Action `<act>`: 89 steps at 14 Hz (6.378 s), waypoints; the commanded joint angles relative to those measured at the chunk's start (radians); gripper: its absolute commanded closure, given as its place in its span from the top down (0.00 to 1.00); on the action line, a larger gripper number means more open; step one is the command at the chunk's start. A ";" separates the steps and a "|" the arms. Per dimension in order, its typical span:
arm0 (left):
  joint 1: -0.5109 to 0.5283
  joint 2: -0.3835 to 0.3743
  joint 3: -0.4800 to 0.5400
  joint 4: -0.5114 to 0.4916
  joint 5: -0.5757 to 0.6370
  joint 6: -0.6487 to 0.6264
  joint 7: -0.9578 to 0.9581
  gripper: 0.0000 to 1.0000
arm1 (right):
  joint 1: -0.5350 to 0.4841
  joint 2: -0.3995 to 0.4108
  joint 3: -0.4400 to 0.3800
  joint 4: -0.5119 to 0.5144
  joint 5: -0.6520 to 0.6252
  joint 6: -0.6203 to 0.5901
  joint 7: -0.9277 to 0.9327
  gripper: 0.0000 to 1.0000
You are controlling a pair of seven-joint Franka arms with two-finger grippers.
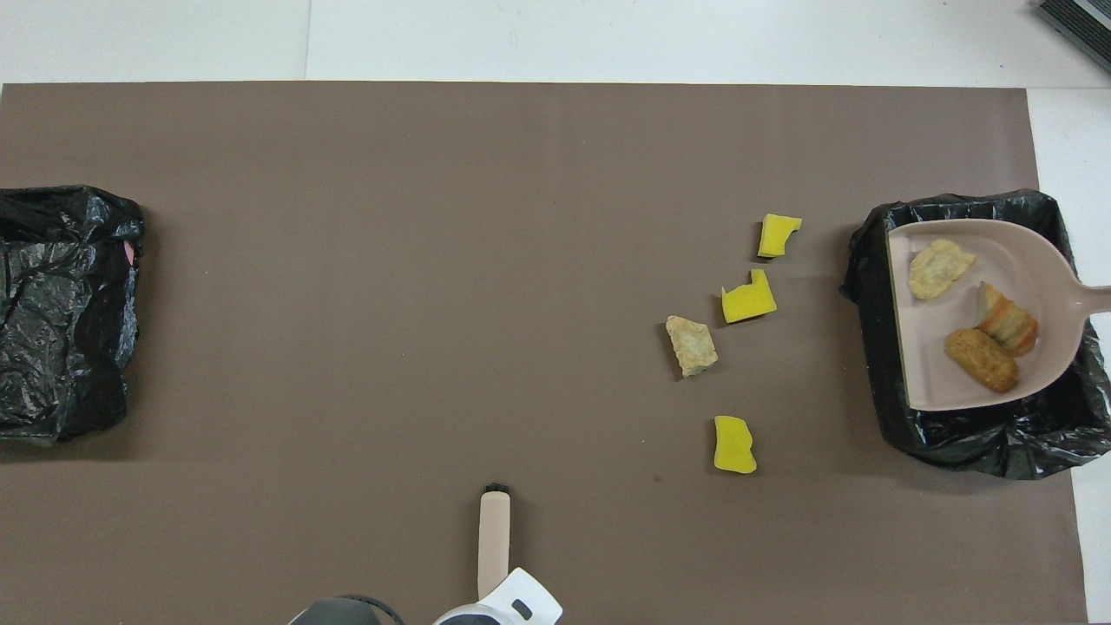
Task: Sweep and dump trash in bin
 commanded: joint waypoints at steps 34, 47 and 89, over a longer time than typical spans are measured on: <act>0.962 0.286 0.026 1.165 0.305 -0.733 0.963 1.00 | 0.173 -0.147 0.058 -0.047 0.016 -0.101 0.403 0.00; 0.967 0.257 0.025 1.136 0.305 -0.698 0.963 1.00 | 0.524 0.034 0.064 -0.076 0.334 0.024 1.612 0.00; 0.433 0.480 0.011 0.699 0.317 0.038 0.308 1.00 | 1.395 -0.074 0.070 -0.567 0.472 0.408 3.005 1.00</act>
